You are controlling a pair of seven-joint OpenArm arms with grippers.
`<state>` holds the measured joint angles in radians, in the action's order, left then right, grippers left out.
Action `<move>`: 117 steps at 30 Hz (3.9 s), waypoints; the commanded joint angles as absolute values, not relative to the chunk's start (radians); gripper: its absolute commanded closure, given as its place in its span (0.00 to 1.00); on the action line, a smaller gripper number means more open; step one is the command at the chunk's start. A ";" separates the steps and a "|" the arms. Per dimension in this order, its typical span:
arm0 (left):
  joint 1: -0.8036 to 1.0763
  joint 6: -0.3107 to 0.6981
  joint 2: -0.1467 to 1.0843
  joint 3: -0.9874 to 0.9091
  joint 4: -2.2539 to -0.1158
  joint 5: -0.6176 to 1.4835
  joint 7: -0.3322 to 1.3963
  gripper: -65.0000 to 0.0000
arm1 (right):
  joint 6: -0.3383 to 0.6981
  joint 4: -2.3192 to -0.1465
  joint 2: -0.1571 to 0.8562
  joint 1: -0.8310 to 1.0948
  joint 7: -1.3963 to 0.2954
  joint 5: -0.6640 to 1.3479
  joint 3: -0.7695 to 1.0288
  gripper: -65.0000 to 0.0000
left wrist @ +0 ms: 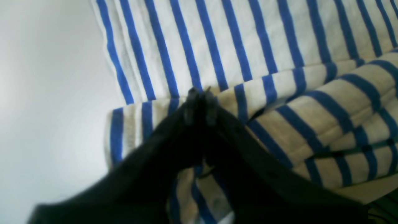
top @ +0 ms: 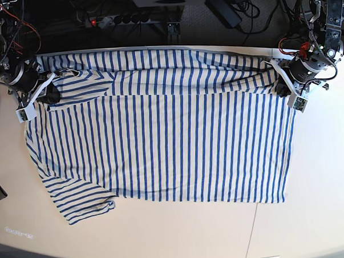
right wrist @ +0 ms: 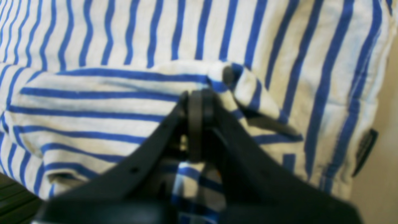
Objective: Fold the T-shirt properly
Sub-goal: 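Release the shoulder corners with both grippers, then grasp the hem corner near the left gripper with the left gripper, then grasp the hem corner near the right gripper with the right gripper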
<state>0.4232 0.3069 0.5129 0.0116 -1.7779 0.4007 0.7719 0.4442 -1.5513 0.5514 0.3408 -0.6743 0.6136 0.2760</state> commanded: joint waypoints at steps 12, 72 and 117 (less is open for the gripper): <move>0.408 0.338 0.582 -0.217 -1.950 0.524 0.813 0.60 | 0.501 -1.553 0.570 0.341 -0.685 0.591 0.287 1.00; -0.559 0.517 0.338 -0.004 -0.651 0.584 0.689 1.00 | 0.501 -1.555 0.568 0.286 -0.640 0.648 0.290 1.00; -0.560 0.521 0.339 0.208 -0.652 0.587 0.765 1.00 | 0.502 -0.231 0.488 -0.734 -0.355 0.438 0.360 0.49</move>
<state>-0.5579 0.5098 0.3359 0.2020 -0.6563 0.6296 0.6846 0.4461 -0.2291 0.4870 -0.7155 -0.3145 0.4545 0.3599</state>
